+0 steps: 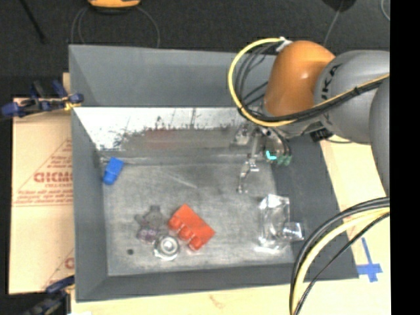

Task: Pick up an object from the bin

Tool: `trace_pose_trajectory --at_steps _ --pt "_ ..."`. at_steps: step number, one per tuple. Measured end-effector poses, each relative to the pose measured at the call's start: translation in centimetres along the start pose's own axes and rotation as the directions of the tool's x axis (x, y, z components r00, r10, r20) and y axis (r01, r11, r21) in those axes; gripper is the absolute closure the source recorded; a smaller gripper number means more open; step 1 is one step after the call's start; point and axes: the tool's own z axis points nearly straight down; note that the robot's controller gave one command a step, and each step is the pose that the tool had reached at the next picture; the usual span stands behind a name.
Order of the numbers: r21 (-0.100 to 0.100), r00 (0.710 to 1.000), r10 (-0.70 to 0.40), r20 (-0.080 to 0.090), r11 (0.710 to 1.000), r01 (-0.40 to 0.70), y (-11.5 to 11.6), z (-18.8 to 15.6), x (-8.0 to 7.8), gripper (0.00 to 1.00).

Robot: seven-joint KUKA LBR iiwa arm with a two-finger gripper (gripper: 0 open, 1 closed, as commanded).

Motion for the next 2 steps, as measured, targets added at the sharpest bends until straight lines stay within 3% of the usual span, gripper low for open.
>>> trace_pose_trajectory --at_steps 1,2 --pt "-0.004 1.000 -0.002 0.005 1.000 0.002 4.4 1.4 -0.4 0.00" --pt "0.003 0.944 -0.331 0.006 0.944 0.331 6.3 -4.4 9.6 0.00"
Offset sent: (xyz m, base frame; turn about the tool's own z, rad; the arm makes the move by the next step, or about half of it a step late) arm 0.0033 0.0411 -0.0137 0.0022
